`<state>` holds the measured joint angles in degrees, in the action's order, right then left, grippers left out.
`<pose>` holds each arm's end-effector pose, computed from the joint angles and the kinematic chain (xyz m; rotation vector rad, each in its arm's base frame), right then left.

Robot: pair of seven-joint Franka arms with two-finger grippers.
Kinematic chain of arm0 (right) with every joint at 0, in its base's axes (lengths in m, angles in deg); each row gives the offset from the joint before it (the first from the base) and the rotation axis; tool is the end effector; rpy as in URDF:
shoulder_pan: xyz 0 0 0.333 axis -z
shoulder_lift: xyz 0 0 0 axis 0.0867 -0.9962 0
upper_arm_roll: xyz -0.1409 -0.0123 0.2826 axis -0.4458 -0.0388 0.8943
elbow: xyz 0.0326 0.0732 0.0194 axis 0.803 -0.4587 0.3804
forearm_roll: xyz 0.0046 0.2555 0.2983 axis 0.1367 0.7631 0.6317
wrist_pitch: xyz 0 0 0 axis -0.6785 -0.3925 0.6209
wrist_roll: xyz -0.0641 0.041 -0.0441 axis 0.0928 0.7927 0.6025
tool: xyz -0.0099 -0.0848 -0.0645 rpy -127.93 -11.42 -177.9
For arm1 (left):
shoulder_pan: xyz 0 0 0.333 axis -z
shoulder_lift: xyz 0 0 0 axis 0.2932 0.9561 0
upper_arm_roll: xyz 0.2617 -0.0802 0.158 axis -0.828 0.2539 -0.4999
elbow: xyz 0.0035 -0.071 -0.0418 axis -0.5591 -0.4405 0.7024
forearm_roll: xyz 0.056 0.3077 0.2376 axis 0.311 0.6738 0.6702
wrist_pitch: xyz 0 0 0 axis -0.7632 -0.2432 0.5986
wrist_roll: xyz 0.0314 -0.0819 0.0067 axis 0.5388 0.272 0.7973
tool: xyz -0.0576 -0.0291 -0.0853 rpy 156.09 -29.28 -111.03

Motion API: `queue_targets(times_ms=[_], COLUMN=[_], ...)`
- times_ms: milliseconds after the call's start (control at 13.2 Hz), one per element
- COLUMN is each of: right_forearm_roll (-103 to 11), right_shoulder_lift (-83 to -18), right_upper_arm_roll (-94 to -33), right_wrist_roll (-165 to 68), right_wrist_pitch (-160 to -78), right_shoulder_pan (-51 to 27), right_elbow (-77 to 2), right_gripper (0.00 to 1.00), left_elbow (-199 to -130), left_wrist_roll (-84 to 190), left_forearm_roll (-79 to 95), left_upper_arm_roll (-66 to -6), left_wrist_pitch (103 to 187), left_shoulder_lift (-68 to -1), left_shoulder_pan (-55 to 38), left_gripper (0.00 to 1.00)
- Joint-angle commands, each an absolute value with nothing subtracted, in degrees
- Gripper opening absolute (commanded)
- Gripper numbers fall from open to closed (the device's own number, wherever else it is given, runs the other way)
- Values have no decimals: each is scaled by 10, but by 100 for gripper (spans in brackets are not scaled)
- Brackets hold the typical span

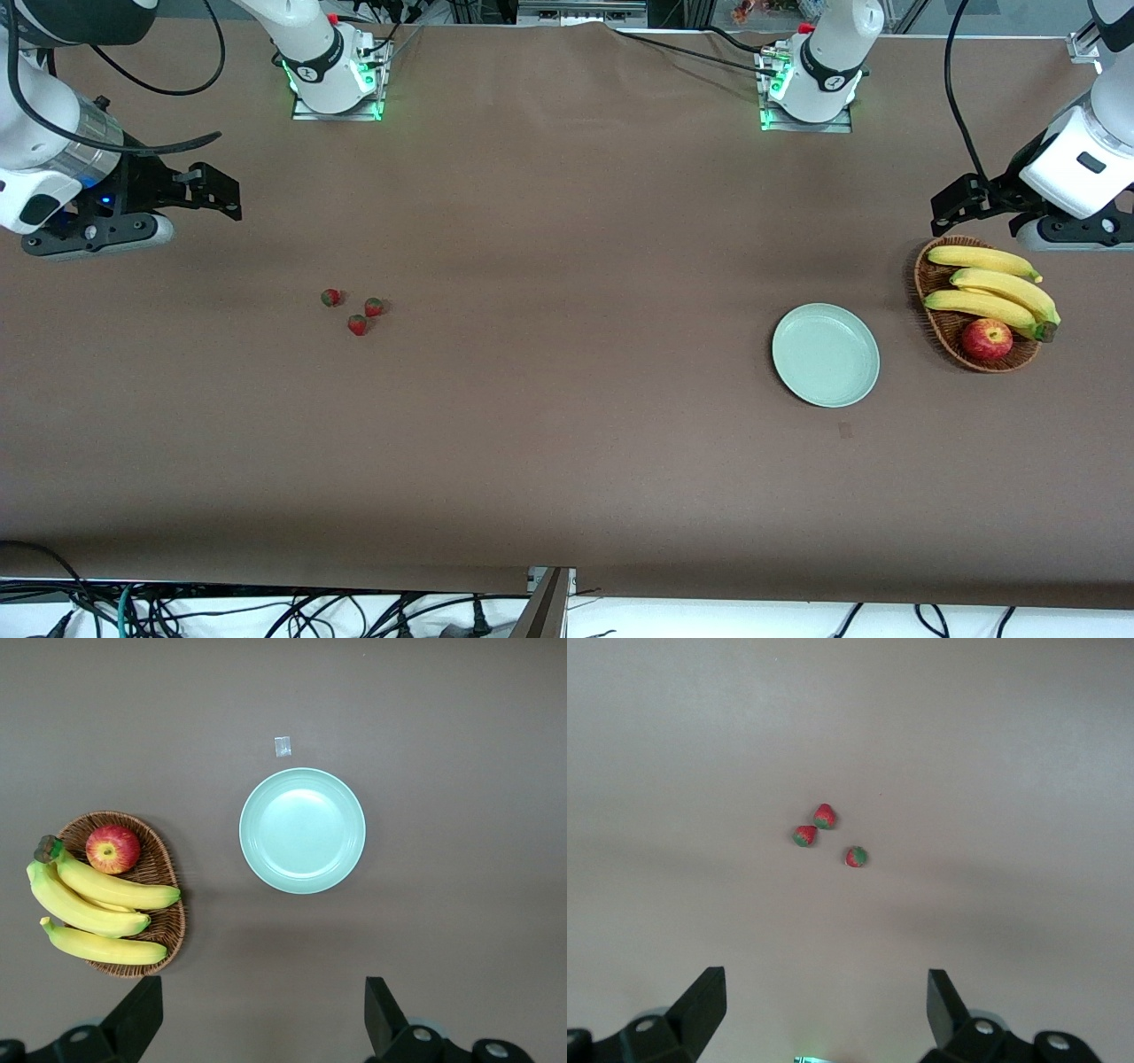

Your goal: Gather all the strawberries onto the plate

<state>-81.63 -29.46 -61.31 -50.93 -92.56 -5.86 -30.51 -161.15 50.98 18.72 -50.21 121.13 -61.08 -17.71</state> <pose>0.5588 0.0786 0.5772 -3.1158 -0.2745 0.1641 0.5504 -0.0298 0.5899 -3.1151 -0.0190 0.0411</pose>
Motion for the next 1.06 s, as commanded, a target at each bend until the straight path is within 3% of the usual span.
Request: queue_targets(times_ms=[0, 988], right_forearm_roll=[-823, -824], right_shoulder_lift=[-288, -295], right_upper_arm_roll=[-607, -605], right_wrist_roll=[-532, -527], right_wrist_pitch=[-915, -912], right_shoulder_pan=[-54, -62], right_elbow=[-301, -296], right_gripper=[100, 100], left_elbow=[-1606, -1606], left_wrist_roll=[514, 513], left_forearm_roll=[177, 177], left_upper_arm_roll=[-502, -503], left_wrist_pitch=[1204, 1204], left_shoulder_lift=[-615, -614], left_shoulder_pan=[-177, -178], left_gripper=[100, 100])
